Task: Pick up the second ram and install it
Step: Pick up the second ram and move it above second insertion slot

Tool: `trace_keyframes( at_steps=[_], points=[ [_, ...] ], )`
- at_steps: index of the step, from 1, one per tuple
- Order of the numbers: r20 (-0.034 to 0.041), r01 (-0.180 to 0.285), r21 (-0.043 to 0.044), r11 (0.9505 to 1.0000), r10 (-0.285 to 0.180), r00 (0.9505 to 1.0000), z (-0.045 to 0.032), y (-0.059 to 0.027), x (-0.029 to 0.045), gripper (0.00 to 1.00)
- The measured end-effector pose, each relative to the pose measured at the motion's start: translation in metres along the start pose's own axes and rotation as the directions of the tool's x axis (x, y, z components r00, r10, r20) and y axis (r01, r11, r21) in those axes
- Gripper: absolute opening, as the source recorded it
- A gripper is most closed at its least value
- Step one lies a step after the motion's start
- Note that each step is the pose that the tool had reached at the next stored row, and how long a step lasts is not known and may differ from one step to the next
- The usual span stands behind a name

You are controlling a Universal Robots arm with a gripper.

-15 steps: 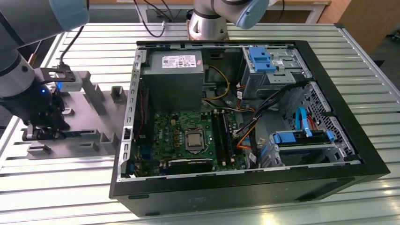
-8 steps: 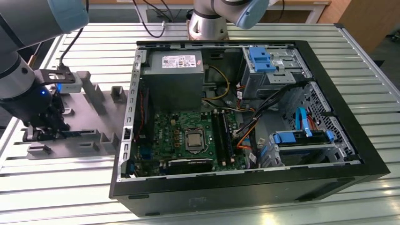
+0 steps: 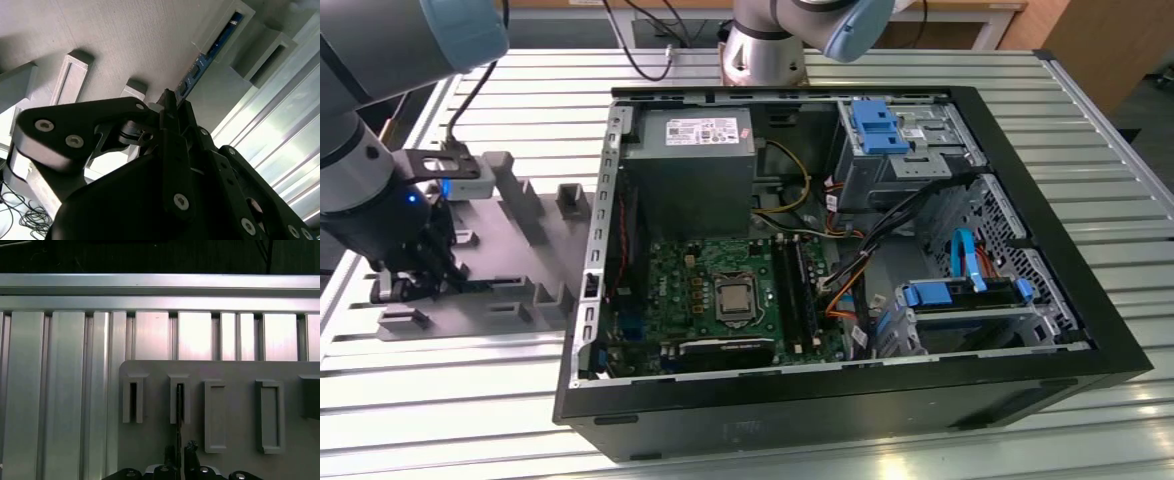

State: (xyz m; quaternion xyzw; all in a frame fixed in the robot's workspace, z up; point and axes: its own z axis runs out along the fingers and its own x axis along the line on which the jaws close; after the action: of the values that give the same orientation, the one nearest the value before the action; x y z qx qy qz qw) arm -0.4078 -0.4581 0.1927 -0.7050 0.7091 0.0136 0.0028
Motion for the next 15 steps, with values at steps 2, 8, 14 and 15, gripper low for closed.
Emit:
trace_keyframes(
  at_steps=[2,8,14,15],
  points=[
    [0.0001,0.000,0.0003,1.0000,0.000,1.0000,0.0011,0.0002,0.0002,0.22],
    [-0.0001,0.000,0.0003,1.0000,0.000,1.0000,0.0029,0.0002,0.0003,0.22],
    [0.0000,0.000,0.0004,1.0000,0.000,1.0000,0.0030,0.0002,0.0003,0.14],
    [0.0000,0.000,0.0004,1.0000,0.000,1.0000,0.0031,0.0002,0.0003,0.14]
  ],
)
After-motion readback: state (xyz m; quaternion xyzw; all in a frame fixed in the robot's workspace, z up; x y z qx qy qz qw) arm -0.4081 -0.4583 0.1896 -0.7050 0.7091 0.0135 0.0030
